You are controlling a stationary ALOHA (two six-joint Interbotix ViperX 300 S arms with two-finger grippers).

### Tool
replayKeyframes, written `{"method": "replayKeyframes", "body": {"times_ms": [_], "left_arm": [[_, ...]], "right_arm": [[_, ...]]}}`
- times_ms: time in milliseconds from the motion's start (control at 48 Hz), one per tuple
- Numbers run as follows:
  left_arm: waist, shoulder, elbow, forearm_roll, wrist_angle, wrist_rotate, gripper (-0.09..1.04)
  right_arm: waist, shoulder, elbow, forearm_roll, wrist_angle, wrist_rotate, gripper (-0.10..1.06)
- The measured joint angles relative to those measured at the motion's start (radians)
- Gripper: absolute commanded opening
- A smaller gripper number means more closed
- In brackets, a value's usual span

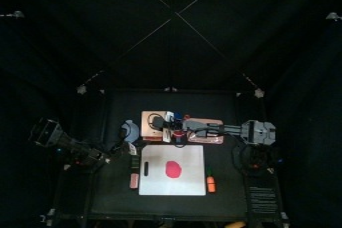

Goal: Get the cutter from the drawer then cut the dough then place the extra dough in the bowl
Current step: Open the drawer

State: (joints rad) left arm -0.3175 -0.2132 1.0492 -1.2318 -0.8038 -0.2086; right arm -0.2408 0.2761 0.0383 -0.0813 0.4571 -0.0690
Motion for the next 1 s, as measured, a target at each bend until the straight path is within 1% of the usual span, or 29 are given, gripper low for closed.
{"method": "replayKeyframes", "body": {"times_ms": [167, 354, 521, 562, 667, 1000], "left_arm": [[0.014, 0.035, -0.014, -0.018, 0.003, -0.069, 0.03], [0.025, 0.086, -0.026, -0.018, 0.003, -0.118, 0.04], [0.035, 0.124, -0.048, -0.018, 0.011, -0.146, 0.1], [0.04, 0.132, -0.049, -0.02, 0.011, -0.152, 0.13], [0.049, 0.146, -0.051, -0.02, 0.011, -0.167, 0.24], [0.067, 0.178, -0.057, -0.026, 0.023, -0.233, 0.67]], "right_arm": [[-0.011, 0.049, -0.038, 0.008, 0.048, -0.002, 0.04], [-0.017, 0.063, -0.04, 0.008, 0.052, 0.0, 0.04], [-0.017, 0.064, -0.031, 0.006, 0.054, -0.002, 0.04], [-0.017, 0.063, -0.026, 0.006, 0.054, 0.0, 0.04], [-0.018, 0.063, -0.021, 0.005, 0.061, 0.0, 0.04], [-0.015, 0.063, -0.02, 0.005, 0.081, 0.0, 0.04]]}}
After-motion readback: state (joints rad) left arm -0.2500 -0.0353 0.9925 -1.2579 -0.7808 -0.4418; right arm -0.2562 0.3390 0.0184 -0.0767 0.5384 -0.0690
